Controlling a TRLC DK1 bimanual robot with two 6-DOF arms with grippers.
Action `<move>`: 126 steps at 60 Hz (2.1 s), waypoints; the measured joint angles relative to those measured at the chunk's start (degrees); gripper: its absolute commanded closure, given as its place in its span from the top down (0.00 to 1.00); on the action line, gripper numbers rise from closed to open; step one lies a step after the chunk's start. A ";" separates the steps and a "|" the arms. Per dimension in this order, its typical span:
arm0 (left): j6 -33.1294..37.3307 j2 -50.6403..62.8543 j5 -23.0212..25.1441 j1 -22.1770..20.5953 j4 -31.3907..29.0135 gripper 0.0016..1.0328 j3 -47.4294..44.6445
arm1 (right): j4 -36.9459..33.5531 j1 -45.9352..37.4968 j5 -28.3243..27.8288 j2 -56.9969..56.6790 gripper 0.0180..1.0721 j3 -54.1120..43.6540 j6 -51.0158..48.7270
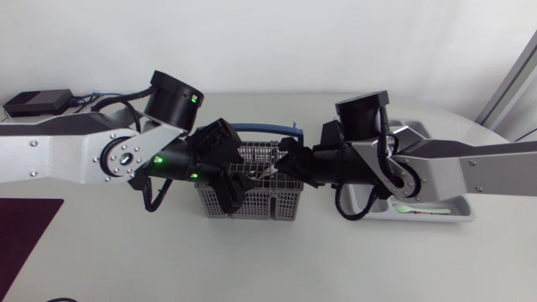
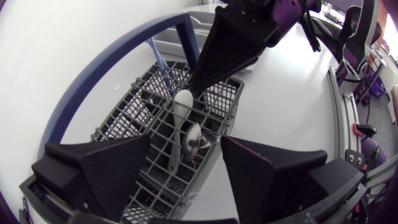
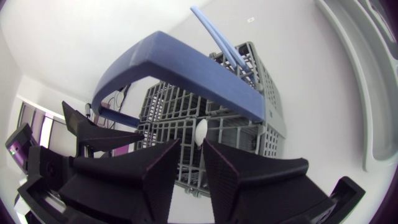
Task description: Unload the cutlery basket into the drawer organizer.
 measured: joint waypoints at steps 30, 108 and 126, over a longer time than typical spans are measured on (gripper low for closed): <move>0.24 0.13 0.02 0.42 0.13 0.93 0.00 | -1.27 6.45 17.33 -0.72 0.31 0.00 0.24; 0.26 -1.49 0.02 -0.28 1.33 0.93 -3.96 | 5.57 9.42 24.17 3.93 0.20 0.02 0.00; 0.28 -1.49 0.02 -0.28 1.33 0.93 -4.17 | 6.16 9.46 24.59 4.57 0.17 0.02 0.04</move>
